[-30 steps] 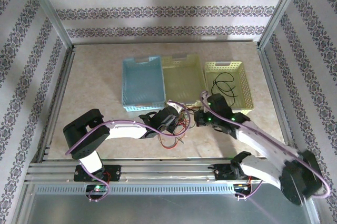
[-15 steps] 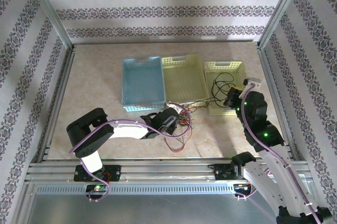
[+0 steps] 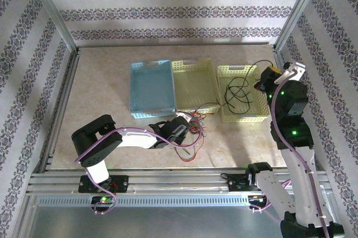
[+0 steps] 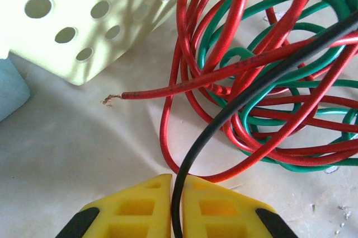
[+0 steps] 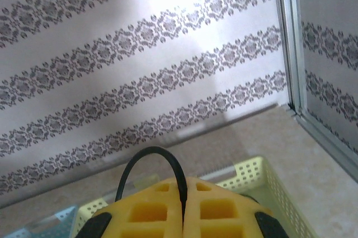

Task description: Untangle the cables

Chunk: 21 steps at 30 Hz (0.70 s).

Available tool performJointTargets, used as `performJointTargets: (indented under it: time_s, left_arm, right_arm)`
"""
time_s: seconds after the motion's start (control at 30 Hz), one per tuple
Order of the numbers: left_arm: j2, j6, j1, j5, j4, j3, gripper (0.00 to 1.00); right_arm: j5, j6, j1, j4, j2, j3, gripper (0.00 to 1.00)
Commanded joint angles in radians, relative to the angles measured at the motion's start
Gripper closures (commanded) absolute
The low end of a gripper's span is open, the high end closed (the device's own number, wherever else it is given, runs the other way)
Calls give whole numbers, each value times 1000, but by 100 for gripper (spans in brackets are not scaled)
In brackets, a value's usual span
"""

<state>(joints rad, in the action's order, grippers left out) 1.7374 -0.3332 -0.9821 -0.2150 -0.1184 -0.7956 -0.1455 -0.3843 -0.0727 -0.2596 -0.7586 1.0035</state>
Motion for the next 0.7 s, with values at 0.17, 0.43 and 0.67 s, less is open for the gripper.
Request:
performJointTargets:
  time_s: [0.17,0.43,0.67]
  left_arm:
    - [2,-12,-3,-14,28,7,89]
    - [-9,-13,-3,-16,31,7,89]
    - [-2,-12,-3,-13,31,-1,89]
  right_arm:
    - [83,4,95,139,-156,77,100]
    - [178,-34,160,158,-289,92,100]
    - [264,-102,159,179,-298,-130,100]
